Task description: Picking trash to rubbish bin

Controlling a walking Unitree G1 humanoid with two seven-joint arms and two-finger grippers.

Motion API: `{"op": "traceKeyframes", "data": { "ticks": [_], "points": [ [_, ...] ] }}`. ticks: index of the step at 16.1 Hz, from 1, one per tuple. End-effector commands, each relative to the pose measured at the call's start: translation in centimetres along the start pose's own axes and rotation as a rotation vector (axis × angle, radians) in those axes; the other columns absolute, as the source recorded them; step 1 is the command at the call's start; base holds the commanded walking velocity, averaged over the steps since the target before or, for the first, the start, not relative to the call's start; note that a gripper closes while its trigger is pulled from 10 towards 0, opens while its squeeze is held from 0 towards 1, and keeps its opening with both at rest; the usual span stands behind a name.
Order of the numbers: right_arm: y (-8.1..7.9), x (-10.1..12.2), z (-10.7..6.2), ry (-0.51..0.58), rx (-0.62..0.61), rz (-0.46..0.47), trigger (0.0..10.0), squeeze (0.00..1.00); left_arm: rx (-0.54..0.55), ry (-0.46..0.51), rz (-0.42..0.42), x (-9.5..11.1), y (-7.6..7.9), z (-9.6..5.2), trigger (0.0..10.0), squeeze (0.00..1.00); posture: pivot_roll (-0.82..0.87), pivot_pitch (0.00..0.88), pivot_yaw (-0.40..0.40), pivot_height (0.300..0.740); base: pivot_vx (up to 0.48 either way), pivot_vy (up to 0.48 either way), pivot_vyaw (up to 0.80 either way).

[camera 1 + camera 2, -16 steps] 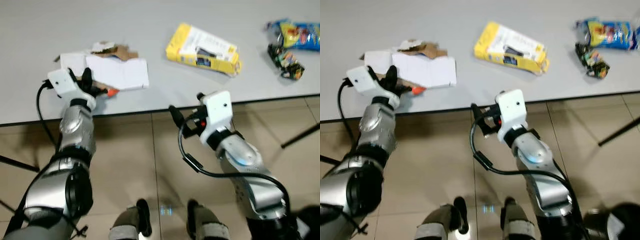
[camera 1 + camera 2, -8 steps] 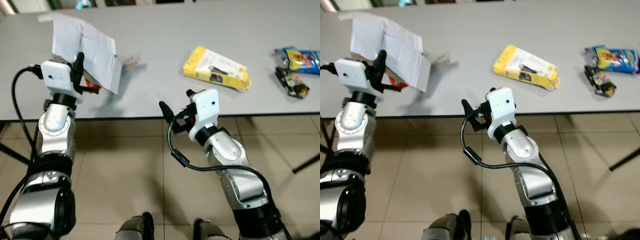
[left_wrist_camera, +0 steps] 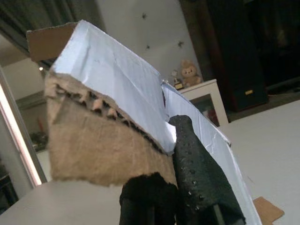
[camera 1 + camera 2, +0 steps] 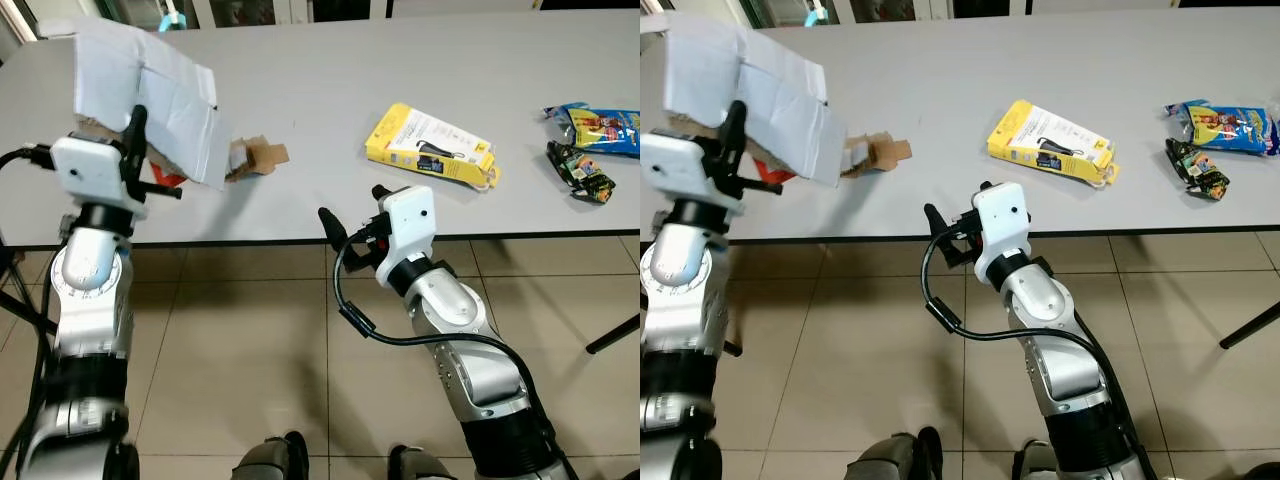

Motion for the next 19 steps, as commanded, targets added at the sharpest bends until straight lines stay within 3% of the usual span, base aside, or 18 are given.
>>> {"op": "traceKeyframes", "data": {
  "ticks": [1, 3, 4, 6, 8, 9, 12, 16, 19],
  "points": [
    [-0.2, 0.2, 0.2, 0.015, 0.006, 0.003, 10.0, 0.00, 0.043, -0.014, 0.001, 0.2, -0.3, -0.7, 0.0, 0.00, -0.06, 0.139, 0.123, 0.740, 0.000, 0.000, 0.00],
    [-0.1, 0.1, 0.3, 0.018, 0.004, 0.007, 10.0, 0.00, 0.128, -0.086, 0.002, -0.5, -1.4, -2.6, 0.0, 0.00, -0.06, 0.141, 0.119, 0.740, 0.000, 0.000, 0.00],
    [-0.1, 0.1, 0.3, 0.018, 0.003, 0.008, 10.0, 0.00, 0.132, -0.094, 0.006, -0.5, -1.5, -2.8, 0.0, 0.00, -0.06, 0.141, 0.119, 0.740, 0.000, 0.000, 0.00],
    [-0.1, 0.1, 0.4, 0.021, 0.005, 0.007, 10.0, 0.00, 0.124, -0.172, 0.010, -0.8, -1.0, -4.2, 0.0, 0.00, -0.05, 0.149, 0.106, 0.740, 0.000, 0.000, 0.00],
    [-0.1, 0.1, 0.6, 0.026, 0.011, 0.001, 10.0, 0.00, 0.085, -0.239, -0.013, -1.0, 0.6, -5.6, 0.0, 0.00, -0.04, 0.149, 0.104, 0.740, 0.000, 0.000, 0.00],
    [0.0, 0.1, 0.6, 0.025, 0.009, -0.001, 10.0, 0.00, 0.085, -0.265, -0.019, -1.2, 1.1, -6.1, 10.0, 0.00, -0.04, 0.149, 0.104, 0.740, 0.000, 0.000, 0.80],
    [0.0, -0.1, 0.8, 0.019, -0.004, 0.008, 10.0, 0.00, 0.172, -0.295, -0.082, -1.6, 2.0, -6.6, 10.0, 0.00, -0.03, 0.144, 0.105, 0.740, 0.000, 0.000, 0.80],
    [-0.3, -0.2, 0.8, 0.017, -0.004, 0.023, 10.0, 0.00, 0.207, -0.293, -0.132, -1.4, 2.1, -5.6, 10.0, 0.00, -0.04, 0.139, 0.101, 0.740, 0.000, 0.000, 0.20],
    [-0.1, -0.3, 0.8, 0.014, -0.012, 0.023, 10.0, 0.00, 0.227, -0.271, -0.143, -0.8, 0.9, -4.6, 10.0, 0.00, -0.04, 0.139, 0.109, 0.740, 0.000, 0.000, 0.00]
  ]
}}
Point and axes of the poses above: a point about 5 cm out from each wrist's last joint towards the gripper, its own z axis pointing out of the wrist towards the gripper, its own x axis along the axis of the wrist's last joint, y = z × x, the point moved 4 cm from there along z, pointing out of the wrist towards the gripper, and after that the axes turned 12 degrees about -z, right-handed, at the moved point
